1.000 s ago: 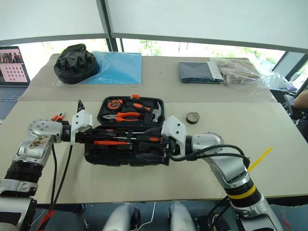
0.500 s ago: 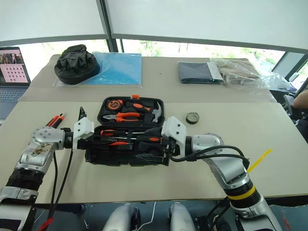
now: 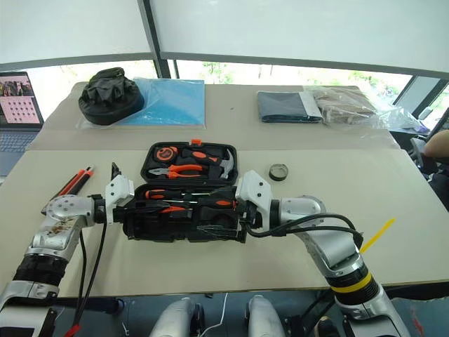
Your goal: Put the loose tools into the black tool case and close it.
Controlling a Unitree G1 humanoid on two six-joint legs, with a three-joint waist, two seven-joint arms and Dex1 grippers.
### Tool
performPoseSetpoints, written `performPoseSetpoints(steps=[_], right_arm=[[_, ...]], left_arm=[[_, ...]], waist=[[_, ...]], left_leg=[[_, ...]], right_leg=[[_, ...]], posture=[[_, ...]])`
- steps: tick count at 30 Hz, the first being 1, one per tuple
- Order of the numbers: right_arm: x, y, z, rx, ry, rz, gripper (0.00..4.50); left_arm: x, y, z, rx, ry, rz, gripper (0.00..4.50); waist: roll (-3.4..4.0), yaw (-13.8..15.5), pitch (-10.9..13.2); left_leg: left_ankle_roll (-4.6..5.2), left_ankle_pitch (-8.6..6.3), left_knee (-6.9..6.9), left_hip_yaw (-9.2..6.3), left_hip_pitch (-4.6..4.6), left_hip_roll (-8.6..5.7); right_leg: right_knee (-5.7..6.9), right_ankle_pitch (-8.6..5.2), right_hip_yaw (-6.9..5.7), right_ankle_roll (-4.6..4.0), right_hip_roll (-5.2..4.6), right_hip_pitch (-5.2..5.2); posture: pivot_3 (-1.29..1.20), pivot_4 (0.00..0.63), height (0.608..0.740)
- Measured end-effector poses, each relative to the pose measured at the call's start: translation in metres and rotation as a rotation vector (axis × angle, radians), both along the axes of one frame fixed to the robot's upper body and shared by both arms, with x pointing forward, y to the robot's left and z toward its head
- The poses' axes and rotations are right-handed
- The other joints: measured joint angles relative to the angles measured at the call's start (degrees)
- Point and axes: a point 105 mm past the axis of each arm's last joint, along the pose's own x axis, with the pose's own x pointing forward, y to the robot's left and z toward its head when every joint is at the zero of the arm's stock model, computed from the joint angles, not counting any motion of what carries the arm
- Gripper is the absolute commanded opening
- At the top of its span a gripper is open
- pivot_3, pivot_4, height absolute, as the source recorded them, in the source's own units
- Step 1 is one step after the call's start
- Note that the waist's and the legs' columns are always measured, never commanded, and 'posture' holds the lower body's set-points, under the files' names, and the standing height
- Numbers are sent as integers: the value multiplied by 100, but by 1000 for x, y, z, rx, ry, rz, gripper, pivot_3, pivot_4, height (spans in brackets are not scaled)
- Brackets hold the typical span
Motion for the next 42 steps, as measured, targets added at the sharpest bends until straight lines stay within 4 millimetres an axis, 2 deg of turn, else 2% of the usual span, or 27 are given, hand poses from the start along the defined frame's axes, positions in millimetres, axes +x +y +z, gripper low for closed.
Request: performPoseSetpoints(steps=[1,3,4,5,7,8,10,14,16,20,22,24,26,28,29,31,34,38,41,42], right_arm=[[-1,1,1,15,-8,6,4500],[-1,0,5,56,-31,11,4500],[-2,-1,8,83,-41,20,4500],[-4,-1,11,119,-54,34,4500],[-9,-1,17,199,-77,60,4500],[-11,-4,18,233,-85,64,4500],[-13,-9,18,298,-116,65,4500],[-13,-15,20,355,-164,41,4500],[-12,-16,24,378,-186,30,4500],[-12,-18,30,427,-190,26,4500],[-12,-20,31,440,-193,17,4500],[-10,-22,32,443,-195,5,4500],[-8,-23,33,444,-198,-8,4500],[-8,-22,35,445,-203,-4,4500],[-8,-21,36,444,-207,-3,4500],[-7,-19,39,443,-212,-1,4500],[-6,-16,41,438,-211,3,4500],[-3,-14,45,433,-218,-7,4500],[-1,-14,47,430,-224,-18,4500],[-1,-14,46,429,-222,-23,4500]], left_arm=[[-3,7,3,-41,-12,38,55],[-12,26,10,-122,-38,136,561],[-18,34,13,-141,-54,180,675],[-26,45,15,-154,-65,235,1028],[-50,72,14,-169,-86,387,1700],[-61,84,14,-174,-100,465,2181],[-91,116,7,-179,-117,681,2751],[-148,166,-11,-184,-116,1057,4327],[-169,181,-17,-174,-115,1176,4486],[-191,200,-23,-177,-130,1340,4486],[-186,203,-21,-212,-143,1371,4486],[-173,204,-14,-251,-154,1364,4486],[-146,205,-2,-254,-150,1313,4486],[-107,206,24,-255,-181,1250,4486],[-95,204,33,-250,-188,1228,4486],[-65,198,44,-216,-137,1174,4486],[-33,190,40,-127,-23,1116,4486],[-3,193,19,-30,127,1104,4486],[5,198,5,19,195,1114,4486],[8,198,6,24,189,1105,4486]], waist=[[0,-44,0],[-1,-90,1],[-2,-100,2],[-2,-96,2],[-2,-114,2],[-2,-104,2],[-4,-88,2],[-9,-13,0],[-14,47,-3],[-16,117,-5],[-17,132,-6],[-26,132,-11],[-35,147,-16],[-40,155,-19],[-44,140,-22],[-44,96,-22],[-57,-5,-30],[-55,-54,-28],[-55,-61,-28],[-55,-49,-28]], left_leg=[[0,0,0,-5,-4,1],[0,-1,-4,-22,-9,1],[0,-1,-6,-26,-10,2],[0,-1,-10,-27,-9,1],[0,-1,-17,-28,-8,6],[0,-2,-18,-30,-5,7],[1,-3,-18,-30,-3,5],[2,-2,-15,-31,3,7],[1,-1,-15,-34,8,6],[-2,-1,-15,-31,10,6],[-2,0,-15,-33,10,6],[-2,0,-15,-31,6,7],[-5,5,-15,-39,2,6],[-11,12,-15,-37,3,6],[-10,12,-16,-37,3,6],[-9,13,-18,-34,4,2],[-9,11,-33,-24,3,2],[-15,12,-43,8,-4,2],[-18,10,-47,18,-8,3],[-18,10,-46,17,-12,3]], right_leg=[[11,-1,4,-2,-1,-11],[23,-3,12,-5,-2,-25],[22,-3,11,-5,-1,-28],[21,-4,11,-5,-3,-27],[16,-4,13,-3,-10,-26],[10,-5,13,-2,-14,-22],[1,-5,10,3,-20,-15],[-27,-3,-1,6,-20,-2],[-34,-17,-7,-18,-21,-11],[-33,-30,-8,-11,-26,-15],[-33,-27,-10,-16,-27,-14],[-30,-14,-9,-37,-25,-13],[-24,-13,-14,-35,-17,-6],[-26,-1,-21,-30,-10,-6],[-25,5,-18,-28,-10,5],[-28,14,-15,-11,-9,4],[-30,14,-8,-11,-9,-6],[-18,11,-12,-17,1,-21],[-18,8,-12,-20,2,-27],[-19,8,-15,-20,0,-27]], posture=[[0,150,740],[0,150,740],[0,150,740],[0,150,740],[0,150,740],[0,150,740],[0,150,740],[0,150,740],[0,150,740],[0,150,740],[0,150,740],[0,150,740],[0,150,740],[0,150,740],[0,150,740],[0,150,740],[0,150,740],[0,150,740],[0,150,740],[0,150,740]])
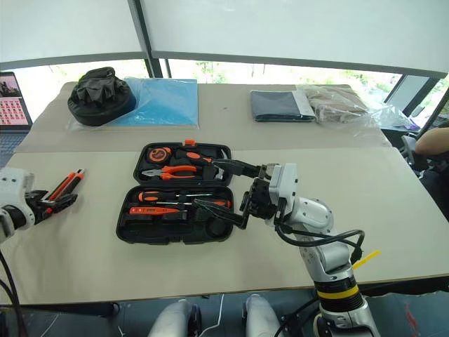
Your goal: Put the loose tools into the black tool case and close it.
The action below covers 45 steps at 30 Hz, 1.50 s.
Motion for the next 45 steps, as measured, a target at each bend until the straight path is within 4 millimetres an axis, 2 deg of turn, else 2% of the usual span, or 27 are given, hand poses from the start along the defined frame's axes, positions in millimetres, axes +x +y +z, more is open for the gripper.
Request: performPoseSetpoints(steps=[2,3,5,10,13,17,20,23,26,28,31,32,35,39,45], right_arm=[[1,0,0,1,2,-5,4500],[1,0,0,0,3,-9,4500],[2,-1,0,-3,3,-14,4500],[2,-3,0,-18,2,-22,4500],[0,-4,-1,-32,1,-20,4500],[-1,-6,-4,-59,9,-17,4500],[-6,-15,-10,-109,26,-20,4500],[-9,-29,-16,-147,54,-38,4500],[-9,-32,-17,-155,65,-39,4500],[-10,-31,-16,-156,65,-39,4500],[-13,-30,-18,-178,82,-31,4500],[-15,-31,-21,-199,97,-32,4500],[-18,-33,-26,-250,136,-29,4500],[-22,-37,-34,-300,179,-33,4500],[-25,-38,-39,-338,194,-35,4500]], left_arm=[[4,0,0,4,3,-5,4486],[6,0,0,1,3,-12,4073],[7,-3,-1,-2,7,-38,3584],[9,-12,-3,-37,-40,-105,1748],[8,-17,-1,-61,-111,-151,1736],[6,-42,14,-111,-246,-308,1736],[-6,-82,41,-78,-313,-590,1736],[-29,-141,61,42,-297,-981,1736],[-42,-172,57,96,-239,-1176,1736],[-50,-190,39,186,-128,-1312,1736],[-53,-202,10,251,6,-1390,1736],[-53,-204,8,262,16,-1398,1736],[-48,-206,11,305,12,-1400,1736],[-45,-214,6,332,25,-1417,1736],[-43,-221,6,374,16,-1460,1736]], waist=[[1,20,0],[0,23,0],[0,23,0],[0,24,0],[0,27,0],[-4,37,1],[-6,56,2],[5,68,7],[12,72,12],[24,64,17],[41,60,26],[41,65,26],[42,91,27],[41,116,27],[42,132,27]], left_leg=[[-1,1,3,2,0,-2],[-1,0,6,2,1,-2],[-1,0,8,2,2,-2],[-1,1,9,0,2,-1],[0,1,11,-1,-1,-2],[1,0,21,-9,-23,0],[8,-4,21,-10,-26,0],[14,-8,22,-7,-19,-3],[12,-6,22,-6,-16,-5],[11,-5,21,-2,-9,-4],[12,-4,22,-2,-16,-4],[12,-4,22,-3,-19,-4],[13,-5,24,-3,-21,-8],[15,-6,25,-4,-20,-9],[16,-7,25,-4,-19,-11]], right_leg=[[3,0,1,1,-4,1],[4,0,1,1,-5,2],[5,1,2,2,-7,3],[8,0,2,2,-6,3],[6,1,3,2,-9,3],[1,3,-5,5,-8,-5],[-4,3,-2,10,-16,-4],[-10,2,7,17,-19,2],[-10,1,10,16,-7,3],[-9,-1,15,14,-2,5],[-7,-2,18,14,4,0],[-8,-2,16,15,2,-1],[-10,-2,16,18,-3,0],[-12,-5,16,23,-3,2],[-12,-7,18,25,-3,3]], posture=[[0,150,740],[0,150,740],[0,150,740],[0,150,740],[0,150,740],[0,150,740],[0,150,740],[0,150,740],[0,150,740],[0,150,740],[0,150,740],[0,150,740],[0,150,740],[0,150,740],[0,150,740]])
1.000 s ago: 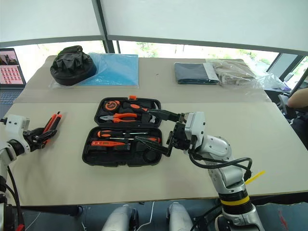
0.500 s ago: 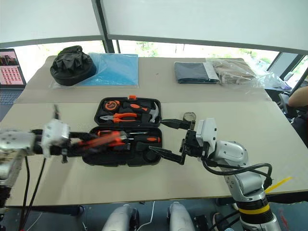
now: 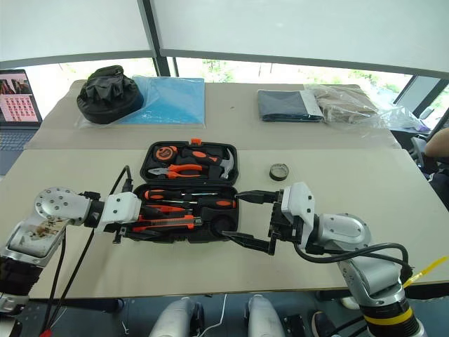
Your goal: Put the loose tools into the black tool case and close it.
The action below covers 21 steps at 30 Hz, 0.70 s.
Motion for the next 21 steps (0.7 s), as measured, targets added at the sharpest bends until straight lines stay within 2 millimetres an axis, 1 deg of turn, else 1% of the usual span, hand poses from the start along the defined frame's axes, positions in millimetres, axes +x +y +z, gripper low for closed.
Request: performPoseSetpoints(steps=[4,9,16,18,19,21], right_arm=[[0,-2,-7,-51,32,1,4500],[7,-2,-5,-88,8,-12,4500],[15,0,-10,-117,11,-25,4500],[18,0,-9,-115,5,-35,4500],[19,0,-9,-116,4,-39,4500],[20,0,-10,-117,5,-45,4500]], left_arm=[[0,-4,1,18,-4,-40,1736],[1,-13,0,43,4,-96,1736],[4,-13,-2,65,45,-100,1736],[4,-13,-2,58,68,-83,2738],[4,-13,-2,52,77,-75,2925],[4,-14,1,28,94,-55,3677]], waist=[[0,-1,0],[0,9,0],[0,16,0],[0,18,0],[0,19,-1],[0,13,-1]], left_leg=[[2,-1,0,0,-1,0],[2,-1,2,0,-1,-3],[5,-2,4,-2,-2,-3],[5,-2,4,-3,2,-3],[5,-2,5,-4,1,-2],[5,-2,5,-4,1,-3]], right_leg=[[-2,-1,1,1,0,0],[-2,-2,1,3,0,1],[0,-3,0,5,1,3],[1,-3,-1,5,1,6],[2,-3,-2,5,1,6],[1,-4,0,6,1,6]], posture=[[0,150,740],[0,150,740],[0,150,740],[0,150,740],[0,150,740],[0,150,740]])
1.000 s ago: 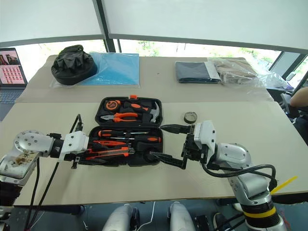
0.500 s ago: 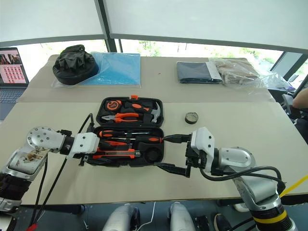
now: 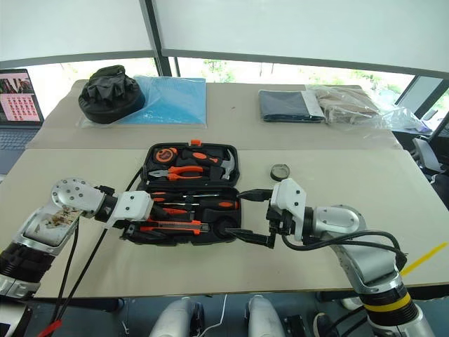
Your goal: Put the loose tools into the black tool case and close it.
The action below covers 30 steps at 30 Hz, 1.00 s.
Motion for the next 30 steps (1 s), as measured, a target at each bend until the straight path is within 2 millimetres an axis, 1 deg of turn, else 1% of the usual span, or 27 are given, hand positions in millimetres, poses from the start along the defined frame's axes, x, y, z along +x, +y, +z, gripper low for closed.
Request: performPoseSetpoints(steps=[2,3,5,10,12,13,15,16,20,21,23,27,30], right_arm=[[3,-1,-2,4,7,-9,4500],[5,0,-1,10,6,-10,4500],[6,0,-1,10,2,-10,4500],[12,0,-2,25,5,-12,4500],[14,-1,-3,32,6,-17,4500],[14,-1,-3,40,6,-20,4500],[15,0,-3,48,2,-21,4500],[15,0,-3,48,-1,-21,4500],[17,2,-3,59,-13,-28,4500],[17,3,-3,66,-17,-28,4500],[17,4,-3,69,-21,-29,4500],[17,4,-4,69,-20,-34,4500],[17,4,-5,72,-17,-33,4500]], left_arm=[[-2,-6,2,-58,39,-11,4203],[-4,-10,3,-89,57,-24,4368],[-6,-13,8,-119,76,-49,4368],[-1,-12,38,-217,44,-60,4368],[2,-11,47,-255,19,-52,3845],[4,-11,50,-277,2,-46,3677],[3,-14,48,-307,3,-53,2976],[1,-15,45,-311,8,-55,2604],[-8,-15,20,-327,27,-50,1101],[-10,-15,16,-330,27,-48,825],[-11,-12,10,-328,21,-40,43],[-7,-7,-7,-321,-5,18,14],[-3,-8,-10,-328,-25,41,14]], waist=[[0,-1,0],[0,2,0],[-1,5,1],[-1,5,1],[-1,4,1],[0,4,1],[0,4,1],[0,4,1],[0,-18,1],[0,-14,1],[0,-7,1],[0,9,1],[0,21,1]], left_leg=[[1,-1,1,0,-5,0],[1,-1,3,0,-8,0],[1,-1,8,-3,-14,0],[1,0,14,-5,-11,0],[1,0,14,-5,-10,-1],[1,0,14,-5,-9,-1],[1,0,15,-5,-10,-1],[2,0,15,-5,-10,-1],[1,0,15,-5,-10,1],[1,0,15,-5,-10,1],[0,1,15,-4,-7,0],[1,1,16,-4,-6,-1],[1,1,18,-5,-3,-1]], right_leg=[[-2,0,-1,1,0,-2],[-1,0,-1,1,0,-4],[0,0,-5,1,1,-6],[5,0,-4,1,1,-4],[5,1,-4,1,1,-2],[5,1,-4,1,1,-2],[6,1,-3,1,0,-2],[4,1,-3,1,0,-2],[6,1,-3,1,1,-3],[7,1,-4,1,1,-3],[8,2,-3,0,0,-2],[8,3,-3,0,-1,0],[8,3,-5,1,-3,5]], posture=[[0,150,740],[0,150,740],[0,150,740],[0,150,740],[0,150,740],[0,150,740],[0,150,740],[0,150,740],[0,150,740],[0,150,740],[0,150,740],[0,150,740],[0,150,740]])
